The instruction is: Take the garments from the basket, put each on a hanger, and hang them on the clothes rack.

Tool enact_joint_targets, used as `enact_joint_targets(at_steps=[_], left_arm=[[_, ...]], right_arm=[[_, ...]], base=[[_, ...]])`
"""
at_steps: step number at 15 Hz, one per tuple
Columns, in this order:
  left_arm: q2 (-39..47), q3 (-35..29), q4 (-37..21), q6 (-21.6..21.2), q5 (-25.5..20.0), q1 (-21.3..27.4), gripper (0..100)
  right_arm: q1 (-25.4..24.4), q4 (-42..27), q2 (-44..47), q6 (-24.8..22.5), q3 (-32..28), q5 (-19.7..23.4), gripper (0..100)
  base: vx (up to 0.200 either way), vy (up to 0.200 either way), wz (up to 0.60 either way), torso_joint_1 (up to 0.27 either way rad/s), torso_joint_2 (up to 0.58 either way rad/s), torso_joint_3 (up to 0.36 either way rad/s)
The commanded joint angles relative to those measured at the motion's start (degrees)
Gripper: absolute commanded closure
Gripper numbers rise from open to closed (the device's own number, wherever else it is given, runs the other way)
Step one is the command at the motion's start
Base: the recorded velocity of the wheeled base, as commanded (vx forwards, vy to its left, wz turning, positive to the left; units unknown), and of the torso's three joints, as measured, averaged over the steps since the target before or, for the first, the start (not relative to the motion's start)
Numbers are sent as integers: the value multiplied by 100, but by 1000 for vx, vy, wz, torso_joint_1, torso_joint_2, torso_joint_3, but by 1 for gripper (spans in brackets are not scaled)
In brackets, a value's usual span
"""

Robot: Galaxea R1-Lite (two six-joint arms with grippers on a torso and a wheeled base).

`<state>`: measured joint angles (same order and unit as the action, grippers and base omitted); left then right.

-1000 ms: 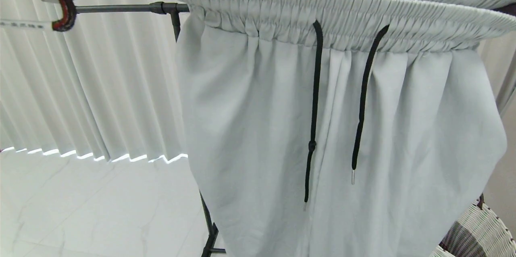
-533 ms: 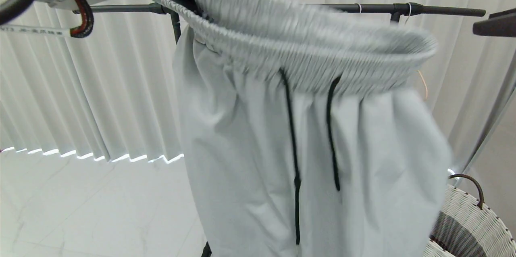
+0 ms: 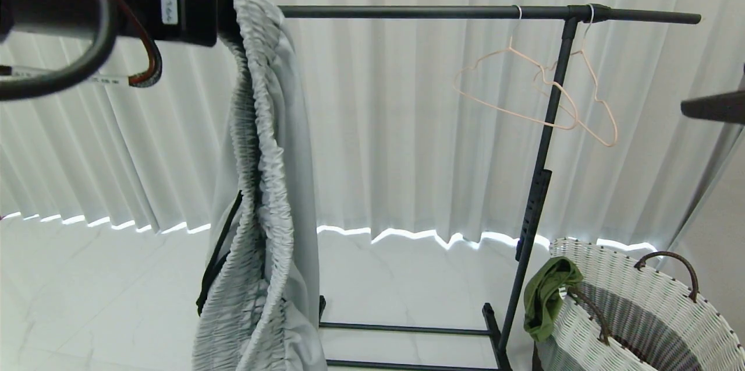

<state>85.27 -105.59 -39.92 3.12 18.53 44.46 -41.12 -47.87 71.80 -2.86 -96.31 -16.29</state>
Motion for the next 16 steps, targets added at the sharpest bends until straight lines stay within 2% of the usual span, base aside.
enact_joint_targets(at_steps=[1, 2, 3, 4, 6, 8, 11, 12, 15, 16], left_arm=[[-178, 540, 11, -13, 81, -315, 100], [-186, 558, 11, -4, 81, -315, 100], [-512, 1313, 301, -13, 81, -350, 100], [-670, 1797, 591, -40, 81, -368, 100], [-863, 2412, 934, -128, 89, -438, 100], [-960, 2570, 943, -251, 89, -456, 100], [-986, 2561, 995, -251, 89, -535, 100], [-1004, 2561, 1066, -277, 89, -552, 100], [-1118, 2535, 1083, -795, 81, -544, 100], [-1118, 2517, 1127, -804, 81, -544, 100]], right_arm=[[719, -381, -211, 5, 297, -340, 0], [737, -381, -219, -4, 323, -340, 0], [930, -346, -474, -4, 824, -393, 0], [930, -293, -659, -12, 1167, -402, 0], [930, 59, -966, -48, 1861, -700, 0], [930, 507, -1204, -223, 2362, -1026, 0], [939, 604, -1476, -469, 2758, -1070, 0], [939, 648, -1511, -478, 2793, -1070, 0], [1396, 727, -1511, -461, 2793, -1061, 0], [1502, 744, -1511, -452, 2793, -1052, 0]], base=[[0, 0, 0, 0, 0, 0], [0, 0, 0, 0, 0, 0], [0, 0, 0, 0, 0, 0], [0, 0, 0, 0, 0, 0], [0, 0, 0, 0, 0, 0], [0, 0, 0, 0, 0, 0], [0, 0, 0, 0, 0, 0], [0, 0, 0, 0, 0, 0], [0, 0, 0, 0, 0, 0], [0, 0, 0, 27, -80, -46]])
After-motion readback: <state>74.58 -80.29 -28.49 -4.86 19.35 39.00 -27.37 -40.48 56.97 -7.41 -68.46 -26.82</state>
